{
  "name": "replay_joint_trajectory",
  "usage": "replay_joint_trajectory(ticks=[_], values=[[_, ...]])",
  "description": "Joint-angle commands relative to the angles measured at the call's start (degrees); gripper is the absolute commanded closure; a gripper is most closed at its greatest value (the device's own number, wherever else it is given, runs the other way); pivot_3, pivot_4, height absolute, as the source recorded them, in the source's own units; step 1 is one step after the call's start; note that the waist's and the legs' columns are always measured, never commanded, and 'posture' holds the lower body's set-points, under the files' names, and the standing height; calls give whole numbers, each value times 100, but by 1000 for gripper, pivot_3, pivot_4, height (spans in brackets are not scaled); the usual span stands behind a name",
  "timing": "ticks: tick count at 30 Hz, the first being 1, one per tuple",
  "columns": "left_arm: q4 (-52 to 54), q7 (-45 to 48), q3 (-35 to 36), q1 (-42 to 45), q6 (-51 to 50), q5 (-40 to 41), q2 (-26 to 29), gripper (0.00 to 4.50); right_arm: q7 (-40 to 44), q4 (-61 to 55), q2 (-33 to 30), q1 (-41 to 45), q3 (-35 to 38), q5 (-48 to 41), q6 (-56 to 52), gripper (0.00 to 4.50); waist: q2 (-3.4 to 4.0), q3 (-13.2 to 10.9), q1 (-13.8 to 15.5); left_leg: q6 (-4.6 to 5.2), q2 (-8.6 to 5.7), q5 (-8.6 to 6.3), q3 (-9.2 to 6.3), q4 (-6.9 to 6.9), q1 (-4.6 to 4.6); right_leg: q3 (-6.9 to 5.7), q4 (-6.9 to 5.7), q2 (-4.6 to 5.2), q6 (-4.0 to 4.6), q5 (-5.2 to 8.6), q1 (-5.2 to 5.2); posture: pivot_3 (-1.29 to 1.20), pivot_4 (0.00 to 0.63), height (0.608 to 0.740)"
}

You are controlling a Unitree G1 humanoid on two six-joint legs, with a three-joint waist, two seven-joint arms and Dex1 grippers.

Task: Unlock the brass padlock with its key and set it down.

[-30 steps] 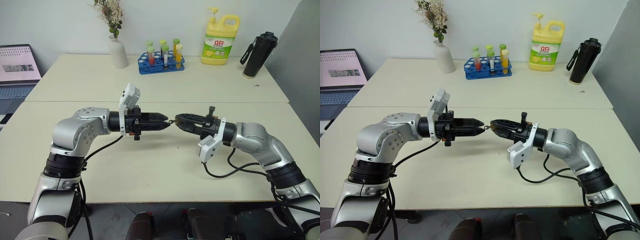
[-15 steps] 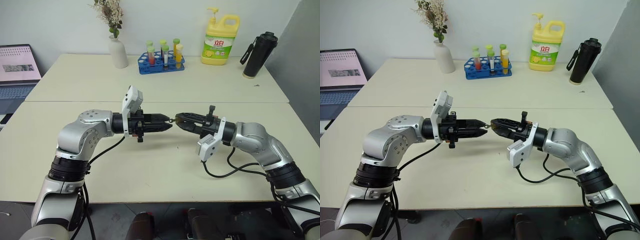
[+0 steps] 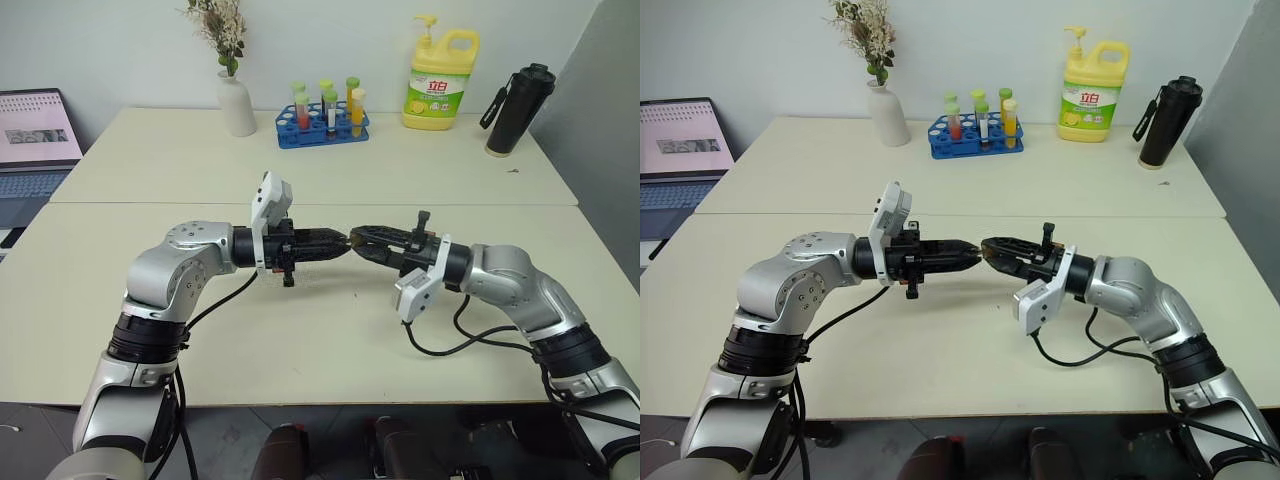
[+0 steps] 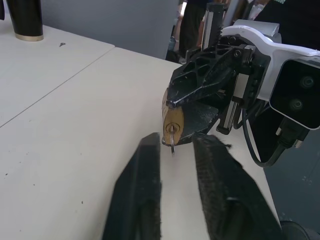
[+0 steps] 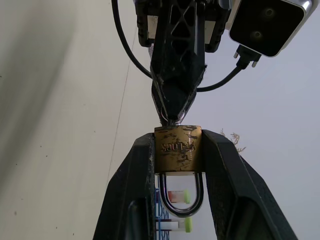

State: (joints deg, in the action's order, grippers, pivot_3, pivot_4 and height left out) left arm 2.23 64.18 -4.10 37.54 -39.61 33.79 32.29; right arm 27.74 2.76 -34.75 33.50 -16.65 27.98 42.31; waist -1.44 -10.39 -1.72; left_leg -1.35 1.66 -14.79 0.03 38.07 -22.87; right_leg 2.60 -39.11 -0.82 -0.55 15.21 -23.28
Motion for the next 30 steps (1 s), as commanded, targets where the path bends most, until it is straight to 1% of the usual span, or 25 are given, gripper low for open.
replay_joint_trajectory(ticks=[1, 8, 12, 18, 23, 26, 30], values=[[16, -38, 114, 119, 94, 18, -38, 4500, 0, -114, 9, 90, 58, -162, 10, 3559, 0, 0, 1, 0, 0, 0, 0, 0, 0, 0, 0, 0, 0, 0, 0, 0, 150, 740], [48, -12, 71, 106, 101, 7, -38, 4500, 33, -136, -4, 70, 64, -211, -25, 3559, 0, 0, 1, 0, 0, 0, 0, 0, 0, -1, 0, 0, 0, 0, 0, 0, 150, 740], [148, 61, -25, 66, 367, -148, -10, 4500, 102, -172, 70, 48, 86, -397, -202, 3559, 0, 0, 1, 0, 0, 0, 0, 0, 0, 0, 0, 0, 0, 0, 0, 0, 150, 740], [265, 195, -414, -60, 1942, -1137, 62, 4500, 293, -292, 243, -27, 181, -895, -749, 3559, 0, 0, 5, 0, -1, 0, 1, 0, 0, 1, 0, 0, 1, -1, 0, 0, 150, 740], [62, 116, -511, -16, 3147, -1712, -86, 4500, 404, -400, 302, -31, 205, -1090, -977, 3559, 0, 0, 6, 0, -1, 0, 2, 0, 0, 1, 1, 0, 1, -1, 0, 0, 150, 740], [-65, 102, -485, 29, 3463, -1831, -172, 4500, 424, -441, 308, -25, 209, -1133, -1036, 3559, 0, 0, 6, 1, -1, 0, 4, 0, 0, 1, 1, 0, 1, -1, 0, 0, 150, 740], [-251, 234, -586, 25, 4029, -2129, -118, 4500, 425, -473, 308, -38, 198, -1129, -1059, 3559, 0, 0, 3, 1, 0, -1, 4, -1, 0, 0, 1, -1, 0, 0, 0, 0, 150, 740]])
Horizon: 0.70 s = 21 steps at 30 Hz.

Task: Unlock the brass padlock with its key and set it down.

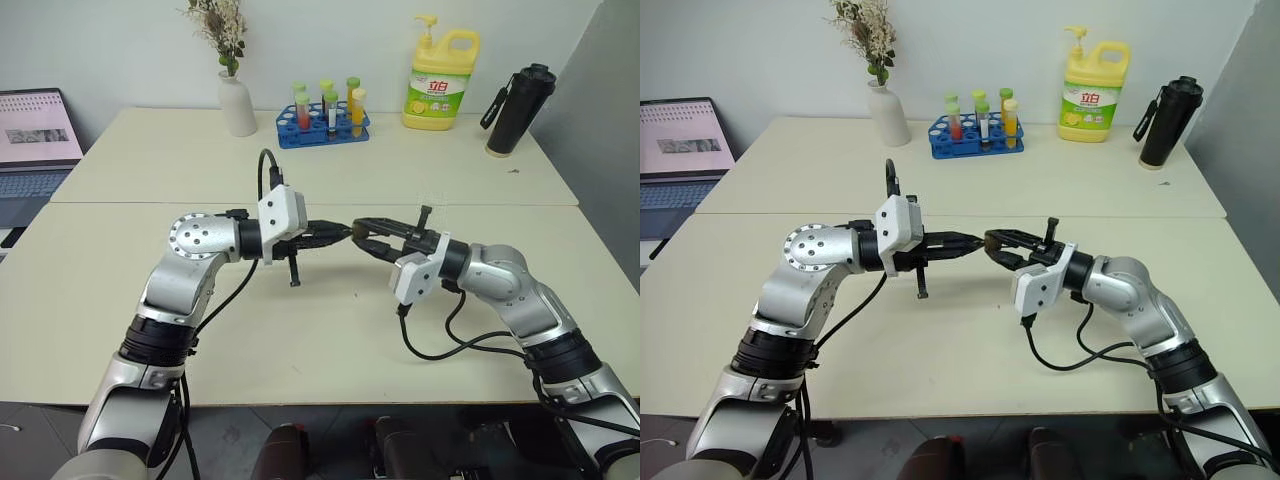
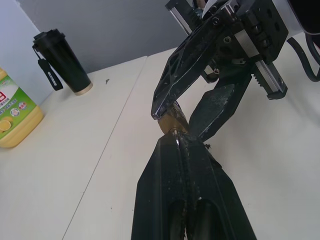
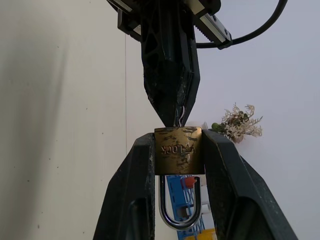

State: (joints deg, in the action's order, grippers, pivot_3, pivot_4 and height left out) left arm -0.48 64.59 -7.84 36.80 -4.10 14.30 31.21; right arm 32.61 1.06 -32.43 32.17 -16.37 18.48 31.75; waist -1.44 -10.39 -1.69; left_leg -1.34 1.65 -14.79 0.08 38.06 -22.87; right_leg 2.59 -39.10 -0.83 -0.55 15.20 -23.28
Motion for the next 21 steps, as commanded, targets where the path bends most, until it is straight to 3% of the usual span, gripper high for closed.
replay_joint_trajectory(ticks=[1, 7, 10, 16, 21], values=[[-12, 214, -233, 99, 568, -222, -1, 4500, -61, -304, 76, 94, 170, -178, -4, 3559, 0, 0, 0, 0, 0, 0, 0, 0, 0, 0, 0, 0, 0, 0, 0, 0, 150, 740], [211, 34, -65, 128, -910, 463, -178, 4500, -69, -319, 84, 98, 171, -169, -20, 3559, 0, 0, 0, 0, -1, 0, -1, 0, -1, -5, 0, 0, -1, 0, 0, 0, 150, 740], [111, -112, 55, 228, -1426, 610, -249, 3943, -76, -316, 88, 107, 158, -153, -32, 3559, 0, 0, 0, 0, 0, 0, -2, 0, -1, -5, 0, -1, -1, 0, 0, 0, 150, 740], [38, -349, 454, 407, -2947, 1158, -119, 2045, -45, -325, 65, 66, 178, -123, -26, 3559, 0, 0, -14, 0, 1, 0, -4, 0, 0, -7, -1, -2, -1, 0, 0, 0, 150, 740], [454, -348, 695, 432, -4011, 1930, -69, 2028, -35, -302, 72, 83, 155, -82, 1, 3559, 0, 0, -11, 0, 1, 0, -8, 0, -2, -7, -1, -2, -1, 0, 0, 0, 150, 740]])
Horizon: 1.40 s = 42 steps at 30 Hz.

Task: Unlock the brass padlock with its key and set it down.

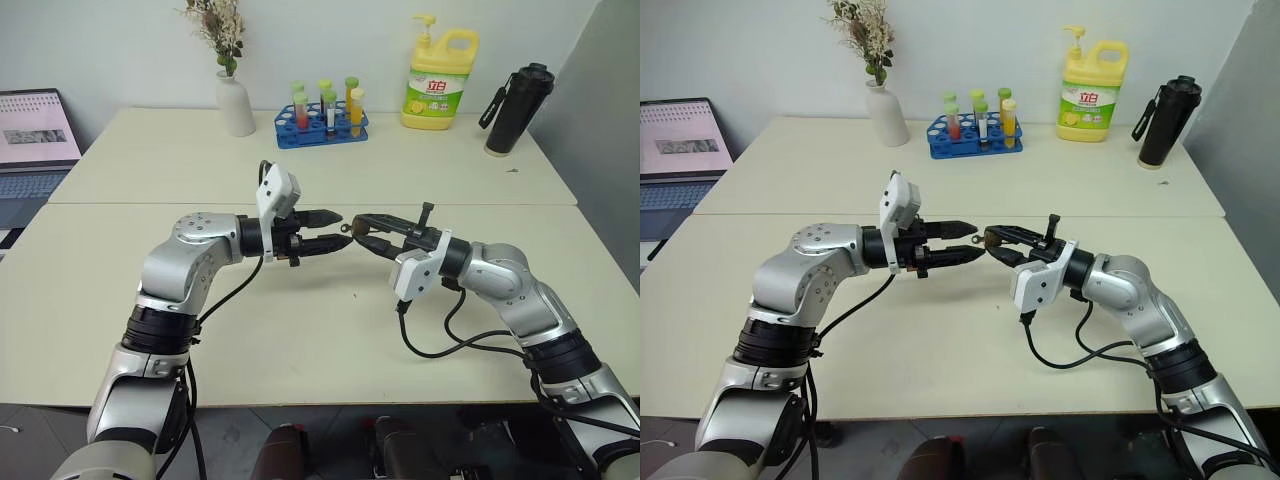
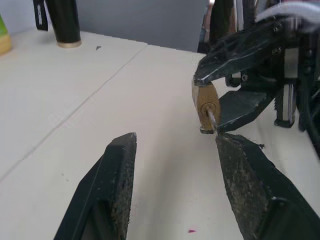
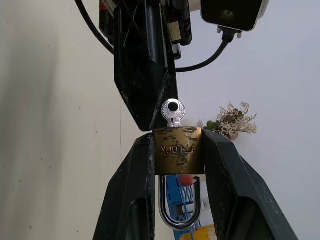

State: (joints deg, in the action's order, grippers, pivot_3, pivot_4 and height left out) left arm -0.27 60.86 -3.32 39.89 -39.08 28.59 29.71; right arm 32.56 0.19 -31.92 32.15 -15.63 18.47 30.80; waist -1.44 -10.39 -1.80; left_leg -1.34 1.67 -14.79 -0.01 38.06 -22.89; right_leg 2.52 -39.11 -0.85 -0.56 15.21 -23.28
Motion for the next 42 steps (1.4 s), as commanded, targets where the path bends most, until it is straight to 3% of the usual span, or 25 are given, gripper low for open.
replay_joint_trajectory(ticks=[1, 8, 29, 32, 37, 42], values=[[483, -31, 274, 119, -654, 578, 85, 2028, -26, -207, 20, 89, 74, -71, 106, 3559, 0, 0, 1, 0, 0, 0, 0, 1, -1, 0, 0, 1, 0, 0, 0, 0, 150, 740], [654, -15, 242, 48, -797, 702, 283, 2028, -27, -161, 17, 117, 55, -5, 166, 3559, 0, 0, 1, -1, 0, 1, -1, 0, 2, 3, -1, 1, 0, 0, 0, 0, 150, 740], [419, -357, -49, 153, -393, 401, -139, 2028, 31, -263, 50, 110, 29, 21, 197, 3559, 0, 0, 10, -1, -2, 1, 1, 2, 1, 5, -1, 3, 1, 0, 0, 0, 150, 740], [341, -399, -26, 190, -408, 408, -175, 2626, 28, -286, 47, 96, 29, 37, 194, 3559, 0, 0, 11, -2, -2, 1, 0, 2, 1, 5, -1, 3, 1, -1, 0, 0, 150, 740], [311, -385, -47, 204, -426, 403, -157, 4212, 17, -293, 21, 87, 7, 101, 277, 3559, 0, 0, 9, -2, -1, 1, 0, 1, 1, 5, -1, 3, 1, 0, 0, 0, 150, 740], [311, -375, -95, 199, -390, 372, -150, 4343, -14, -292, 12, 102, -6, 174, 358, 3559, 0, 0, 9, -2, -2, 1, 1, 1, 1, 5, -1, 3, 1, -1, 0, 0, 150, 740]])
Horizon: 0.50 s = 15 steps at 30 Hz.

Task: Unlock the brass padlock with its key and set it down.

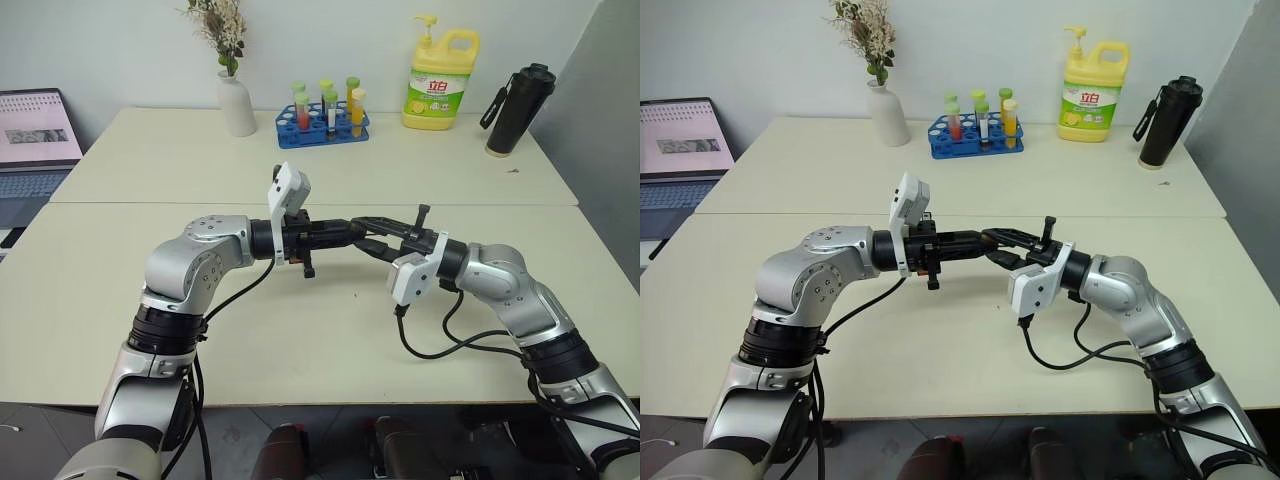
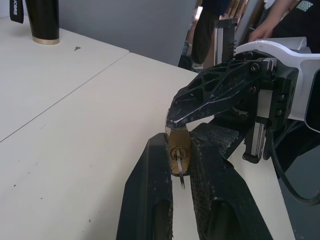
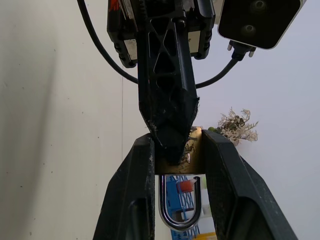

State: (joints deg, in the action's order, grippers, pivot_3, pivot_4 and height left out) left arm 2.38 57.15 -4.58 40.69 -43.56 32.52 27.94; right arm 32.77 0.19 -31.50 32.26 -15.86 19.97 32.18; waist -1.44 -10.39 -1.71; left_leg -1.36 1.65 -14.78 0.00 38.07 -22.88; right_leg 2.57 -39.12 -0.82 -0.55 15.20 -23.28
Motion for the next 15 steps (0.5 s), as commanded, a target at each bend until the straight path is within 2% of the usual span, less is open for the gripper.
replay_joint_trajectory(ticks=[1, 7, 12, 15], values=[[49, -4, 34, 117, 52, -18, 29, 4343, -27, -298, -47, 94, 3, 51, 253, 3559, 0, 0, 0, 0, 0, 0, 0, 0, 0, 0, 0, 0, 0, 0, 0, 0, 150, 740], [33, 13, 16, 105, 97, -48, 54, 4343, 152, -245, -159, 40, 33, 5, 33, 3559, 0, 0, 0, 0, 0, 0, 0, 0, 0, 0, 0, 0, 0, 0, 0, 0, 150, 740], [-35, 48, 15, 92, 260, -89, 28, 4343, 386, -493, -268, -383, 318, -341, -858, 1779, 0, 0, 5, 0, 0, 0, -1, 0, 0, -1, 0, 0, 0, 0, 0, 0, 150, 740], [-68, 93, 15, 79, 293, -97, 28, 4343, 516, -777, -476, -765, 510, -565, -1062, 1773, 0, 0, 21, 0, -2, 0, 0, 0, -2, 0, 1, 1, 0, 0, 1, 0, 150, 740]])
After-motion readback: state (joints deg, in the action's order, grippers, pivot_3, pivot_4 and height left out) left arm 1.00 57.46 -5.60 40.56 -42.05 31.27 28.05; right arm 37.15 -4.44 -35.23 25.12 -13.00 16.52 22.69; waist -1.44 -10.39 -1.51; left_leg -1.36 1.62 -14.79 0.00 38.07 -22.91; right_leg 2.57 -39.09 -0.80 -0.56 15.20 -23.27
